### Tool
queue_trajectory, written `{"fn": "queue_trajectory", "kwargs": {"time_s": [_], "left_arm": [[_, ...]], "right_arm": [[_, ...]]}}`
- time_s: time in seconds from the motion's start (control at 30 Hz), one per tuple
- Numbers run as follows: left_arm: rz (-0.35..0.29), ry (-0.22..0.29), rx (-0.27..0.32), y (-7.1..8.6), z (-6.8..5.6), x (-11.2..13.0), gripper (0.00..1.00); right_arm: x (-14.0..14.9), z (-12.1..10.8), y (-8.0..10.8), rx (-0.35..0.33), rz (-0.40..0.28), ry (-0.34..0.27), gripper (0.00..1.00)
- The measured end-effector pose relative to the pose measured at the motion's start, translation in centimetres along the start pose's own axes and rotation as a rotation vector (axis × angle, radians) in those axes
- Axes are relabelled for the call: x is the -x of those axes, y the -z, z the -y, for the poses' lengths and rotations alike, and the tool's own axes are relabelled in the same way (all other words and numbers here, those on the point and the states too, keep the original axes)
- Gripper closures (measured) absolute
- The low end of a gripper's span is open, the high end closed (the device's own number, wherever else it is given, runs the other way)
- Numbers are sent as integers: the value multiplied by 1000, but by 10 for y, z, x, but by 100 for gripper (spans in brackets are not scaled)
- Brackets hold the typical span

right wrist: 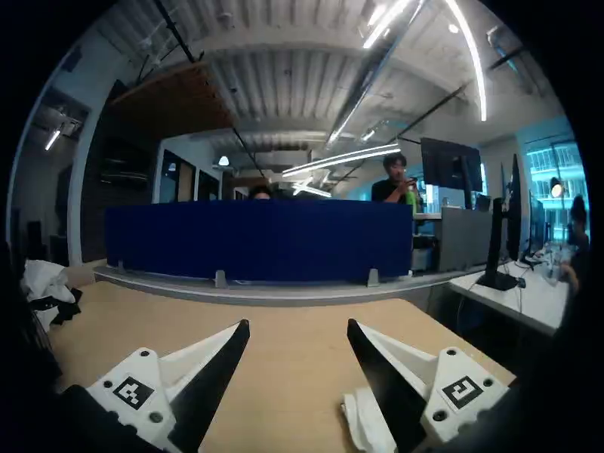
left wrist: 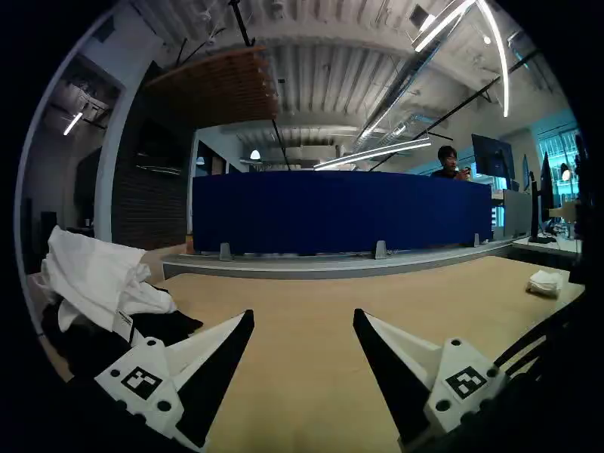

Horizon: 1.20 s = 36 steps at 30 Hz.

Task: Fold towel

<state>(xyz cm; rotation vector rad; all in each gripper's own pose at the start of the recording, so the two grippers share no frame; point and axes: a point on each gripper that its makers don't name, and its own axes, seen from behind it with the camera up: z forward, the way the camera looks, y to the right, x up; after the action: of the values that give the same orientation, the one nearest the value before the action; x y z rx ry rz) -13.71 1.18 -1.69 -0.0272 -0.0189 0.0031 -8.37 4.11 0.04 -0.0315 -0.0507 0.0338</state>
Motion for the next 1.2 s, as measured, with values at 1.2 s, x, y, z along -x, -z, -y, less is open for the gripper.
{"fn": "queue_trajectory", "kwargs": {"time_s": [1.2], "left_arm": [[0,0,0,-1,2,0,2]], "right_arm": [[63,21,-5,-18,-47,-29,0]]}}
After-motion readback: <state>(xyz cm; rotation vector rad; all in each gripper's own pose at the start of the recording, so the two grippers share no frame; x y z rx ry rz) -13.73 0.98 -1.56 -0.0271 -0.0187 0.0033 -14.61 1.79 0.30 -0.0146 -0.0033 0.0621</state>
